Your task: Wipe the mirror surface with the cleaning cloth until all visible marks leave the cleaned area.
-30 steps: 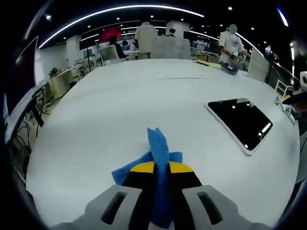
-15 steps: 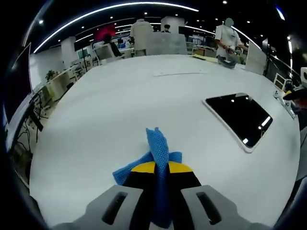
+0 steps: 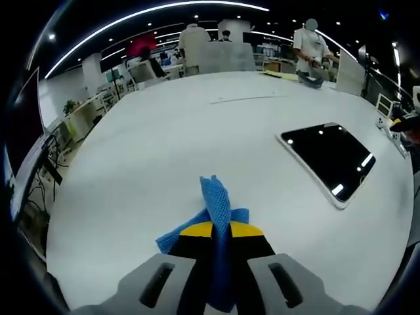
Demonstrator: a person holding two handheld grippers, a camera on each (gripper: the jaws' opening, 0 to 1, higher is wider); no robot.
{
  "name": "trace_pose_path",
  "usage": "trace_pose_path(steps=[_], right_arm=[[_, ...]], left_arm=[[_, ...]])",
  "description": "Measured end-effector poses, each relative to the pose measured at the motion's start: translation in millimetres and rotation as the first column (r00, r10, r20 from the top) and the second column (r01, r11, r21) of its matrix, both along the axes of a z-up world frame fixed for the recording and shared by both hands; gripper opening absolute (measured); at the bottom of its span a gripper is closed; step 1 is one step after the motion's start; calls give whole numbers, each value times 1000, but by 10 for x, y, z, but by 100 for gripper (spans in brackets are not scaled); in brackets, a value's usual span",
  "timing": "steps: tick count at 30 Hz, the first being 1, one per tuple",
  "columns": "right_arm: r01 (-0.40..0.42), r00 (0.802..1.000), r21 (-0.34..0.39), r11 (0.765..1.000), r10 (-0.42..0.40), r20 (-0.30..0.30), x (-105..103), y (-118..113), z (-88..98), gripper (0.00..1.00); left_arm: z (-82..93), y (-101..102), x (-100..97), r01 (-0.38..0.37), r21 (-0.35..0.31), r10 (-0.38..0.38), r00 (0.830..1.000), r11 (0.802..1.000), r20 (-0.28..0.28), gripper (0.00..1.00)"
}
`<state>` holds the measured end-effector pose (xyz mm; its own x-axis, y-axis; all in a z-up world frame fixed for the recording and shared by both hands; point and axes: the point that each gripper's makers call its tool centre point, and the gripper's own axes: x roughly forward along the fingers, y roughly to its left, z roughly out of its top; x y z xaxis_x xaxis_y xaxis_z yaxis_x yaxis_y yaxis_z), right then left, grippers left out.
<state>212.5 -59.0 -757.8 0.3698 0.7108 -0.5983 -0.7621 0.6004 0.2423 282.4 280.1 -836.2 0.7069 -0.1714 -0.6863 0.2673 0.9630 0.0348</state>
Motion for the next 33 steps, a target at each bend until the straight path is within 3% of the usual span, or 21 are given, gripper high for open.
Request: trace_pose_path(steps=[6, 8, 14, 21, 33], right_arm=[[6, 1000, 10, 1000, -6, 8, 30, -16, 42, 89], [5, 1000, 7, 1000, -5, 10, 27, -19, 39, 89], [11, 1000, 14, 1000, -11, 7, 5, -33, 7, 89], [-2, 1000, -38, 999, 2, 5, -30, -71, -70, 90], [-3, 999, -52, 999, 4, 34, 26, -100, -14, 90]], left_arm=[[200, -111, 45, 48, 5, -48, 998, 999, 42, 4], [338, -148, 83, 49, -18, -47, 996, 999, 72, 4], [632, -181, 222, 71, -1, -71, 988, 997, 135, 4], [730, -182, 303, 75, 3, -75, 985, 997, 153, 4], [783, -469, 549, 119, -6, -117, 978, 993, 174, 4]])
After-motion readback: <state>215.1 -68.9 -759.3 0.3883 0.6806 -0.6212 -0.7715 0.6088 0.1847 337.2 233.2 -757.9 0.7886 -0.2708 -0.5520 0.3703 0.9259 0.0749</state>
